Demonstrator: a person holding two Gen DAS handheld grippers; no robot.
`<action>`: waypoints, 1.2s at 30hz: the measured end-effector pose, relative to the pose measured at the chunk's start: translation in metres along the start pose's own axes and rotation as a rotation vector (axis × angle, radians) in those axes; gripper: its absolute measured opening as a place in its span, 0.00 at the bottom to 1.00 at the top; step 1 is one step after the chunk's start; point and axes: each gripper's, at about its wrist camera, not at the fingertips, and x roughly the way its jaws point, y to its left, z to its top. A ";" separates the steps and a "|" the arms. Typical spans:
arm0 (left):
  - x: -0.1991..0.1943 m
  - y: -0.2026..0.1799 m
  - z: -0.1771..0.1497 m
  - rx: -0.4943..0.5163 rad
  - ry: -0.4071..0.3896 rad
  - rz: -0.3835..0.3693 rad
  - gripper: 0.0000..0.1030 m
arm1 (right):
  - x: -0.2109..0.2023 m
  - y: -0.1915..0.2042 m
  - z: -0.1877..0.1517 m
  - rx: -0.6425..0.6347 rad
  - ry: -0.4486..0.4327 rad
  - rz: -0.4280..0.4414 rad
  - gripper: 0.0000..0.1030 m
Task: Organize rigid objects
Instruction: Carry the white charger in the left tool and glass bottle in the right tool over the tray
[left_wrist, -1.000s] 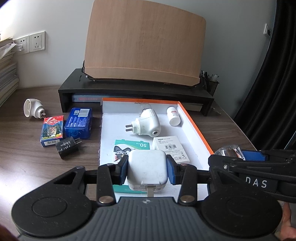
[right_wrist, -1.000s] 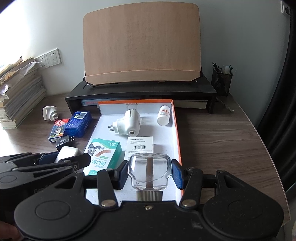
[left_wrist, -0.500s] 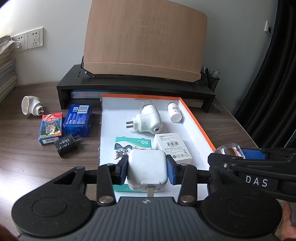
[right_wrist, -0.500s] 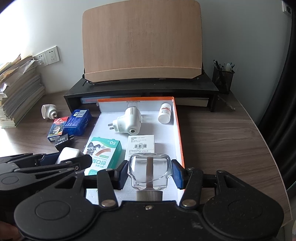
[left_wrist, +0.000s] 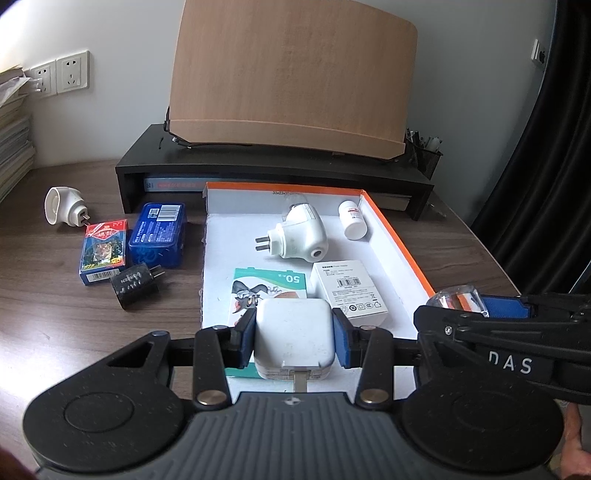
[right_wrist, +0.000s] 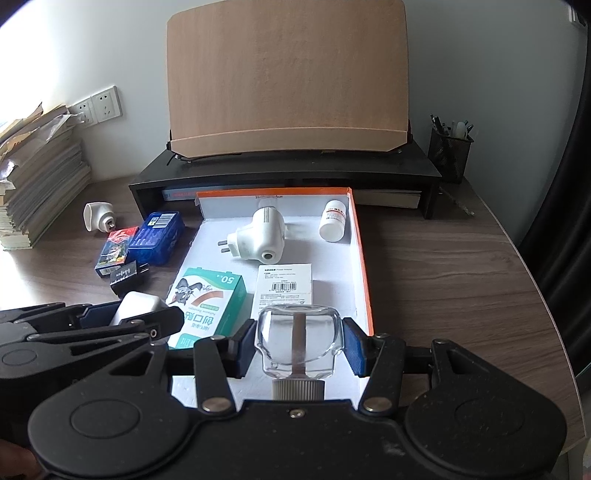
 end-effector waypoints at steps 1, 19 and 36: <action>0.000 0.000 0.000 -0.001 0.000 0.000 0.41 | 0.000 0.000 0.000 0.000 0.000 0.000 0.58; 0.002 0.002 0.001 0.000 0.007 -0.008 0.41 | 0.005 0.000 -0.001 0.008 0.013 -0.005 0.58; 0.006 0.001 -0.002 0.004 0.025 -0.019 0.41 | 0.010 -0.003 -0.005 0.017 0.032 -0.005 0.58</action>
